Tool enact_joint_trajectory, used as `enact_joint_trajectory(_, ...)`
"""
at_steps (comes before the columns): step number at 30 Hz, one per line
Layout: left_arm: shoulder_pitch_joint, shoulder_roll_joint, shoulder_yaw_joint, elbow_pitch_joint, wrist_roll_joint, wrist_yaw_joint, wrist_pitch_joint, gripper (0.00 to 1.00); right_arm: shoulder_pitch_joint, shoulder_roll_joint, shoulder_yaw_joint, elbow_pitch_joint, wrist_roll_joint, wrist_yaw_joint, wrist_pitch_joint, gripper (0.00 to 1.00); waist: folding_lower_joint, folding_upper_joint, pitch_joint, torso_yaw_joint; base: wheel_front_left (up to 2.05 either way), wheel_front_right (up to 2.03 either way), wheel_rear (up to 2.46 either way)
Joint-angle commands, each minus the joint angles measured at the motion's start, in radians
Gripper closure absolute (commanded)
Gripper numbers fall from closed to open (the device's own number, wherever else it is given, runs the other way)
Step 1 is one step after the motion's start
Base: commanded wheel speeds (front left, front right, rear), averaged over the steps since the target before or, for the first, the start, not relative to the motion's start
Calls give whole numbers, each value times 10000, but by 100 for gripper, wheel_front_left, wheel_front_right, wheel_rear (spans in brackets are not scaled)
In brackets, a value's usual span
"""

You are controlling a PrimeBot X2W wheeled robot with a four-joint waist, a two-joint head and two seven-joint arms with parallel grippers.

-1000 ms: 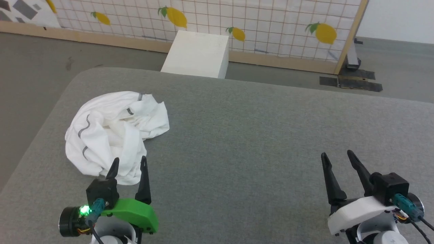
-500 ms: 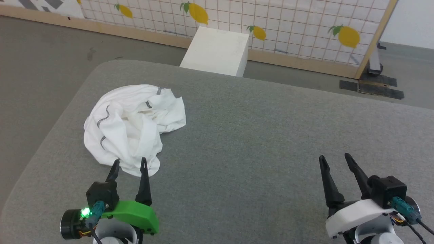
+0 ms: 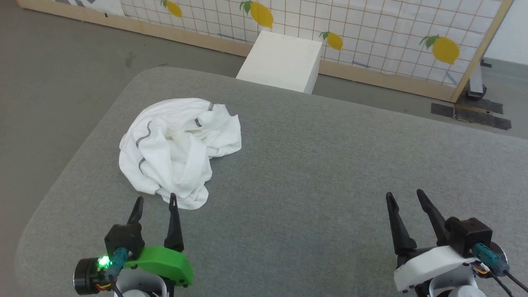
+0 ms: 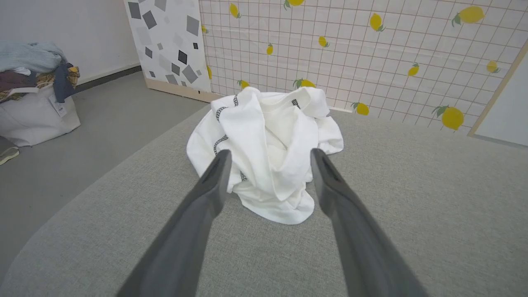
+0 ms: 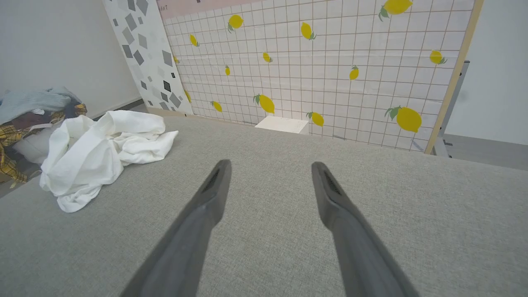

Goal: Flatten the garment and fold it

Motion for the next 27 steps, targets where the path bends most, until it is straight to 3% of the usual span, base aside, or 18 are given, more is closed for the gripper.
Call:
enact_joint_trajectory(1,-15,-24,-36,74,-188,109,-152,0,185,3,9,110,97,-9,-156,0,0,0,-9,133,0,0,0)
enact_joint_trajectory(27,64,-31,-105,467,-464,335,-690,0,332,4,47,676,589,-13,-697,0,0,0,-74,892,0,0,0)
